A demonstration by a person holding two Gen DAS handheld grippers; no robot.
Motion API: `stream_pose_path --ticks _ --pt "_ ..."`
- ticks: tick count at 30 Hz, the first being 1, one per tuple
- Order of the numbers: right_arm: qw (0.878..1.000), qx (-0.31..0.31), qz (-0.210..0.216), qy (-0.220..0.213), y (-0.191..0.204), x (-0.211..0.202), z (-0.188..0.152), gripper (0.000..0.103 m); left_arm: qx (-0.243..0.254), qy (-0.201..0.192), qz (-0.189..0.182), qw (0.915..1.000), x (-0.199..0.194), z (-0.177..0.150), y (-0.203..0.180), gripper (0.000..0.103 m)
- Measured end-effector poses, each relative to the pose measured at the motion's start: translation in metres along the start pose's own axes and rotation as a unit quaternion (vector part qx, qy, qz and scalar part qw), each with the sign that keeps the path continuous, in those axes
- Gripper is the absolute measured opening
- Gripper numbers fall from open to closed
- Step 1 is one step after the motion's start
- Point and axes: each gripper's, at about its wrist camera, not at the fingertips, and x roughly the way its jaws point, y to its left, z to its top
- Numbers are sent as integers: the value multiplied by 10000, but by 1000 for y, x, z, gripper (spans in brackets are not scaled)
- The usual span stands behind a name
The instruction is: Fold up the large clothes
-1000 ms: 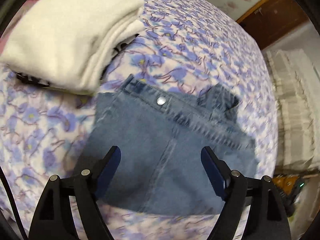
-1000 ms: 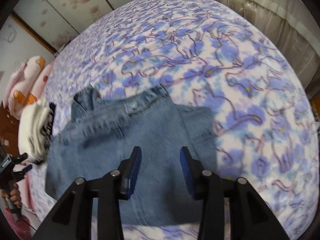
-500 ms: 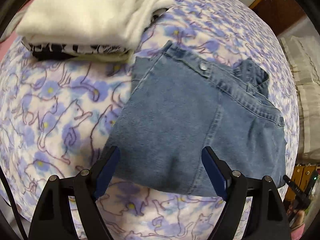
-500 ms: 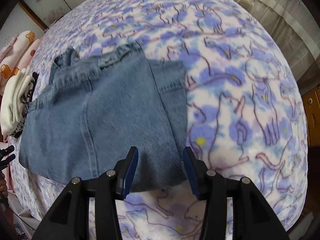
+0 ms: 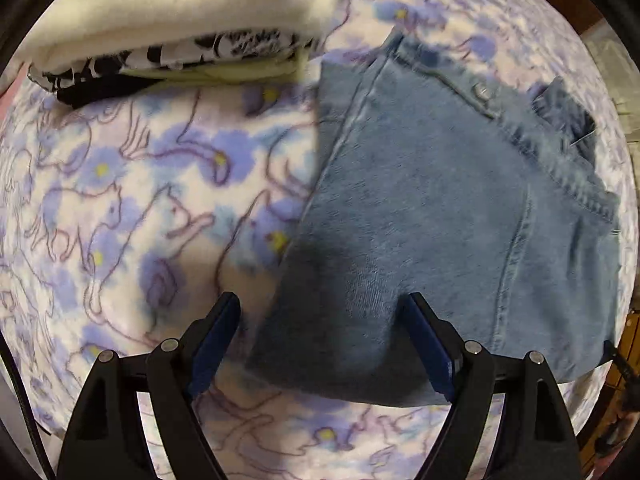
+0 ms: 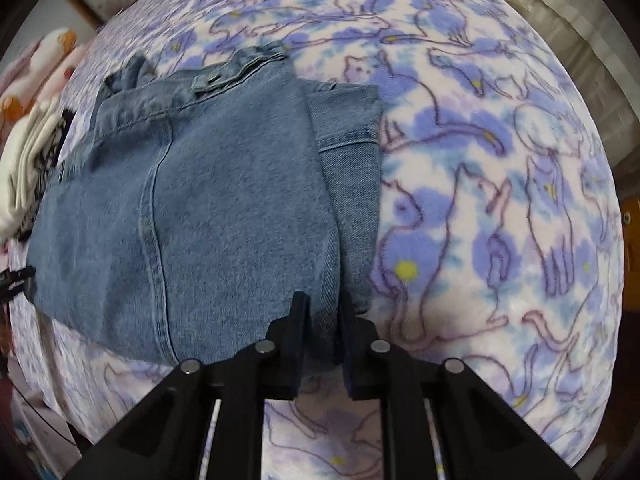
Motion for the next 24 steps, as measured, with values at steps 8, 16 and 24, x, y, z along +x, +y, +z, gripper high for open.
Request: stream_pose_path --ticks 8,16,24 --pt "9998 141 -76 120 0 0 -22 11 -102 -37 2 9999 3 -22 7 57" --pt "9960 880 106 -80 -14 8 -45 11 -82 -79 275 9996 0 -49 4 28" --pt "9903 1281 487 -220 -33 22 -58 12 336 -303 763 9961 9 -68 -20 27"
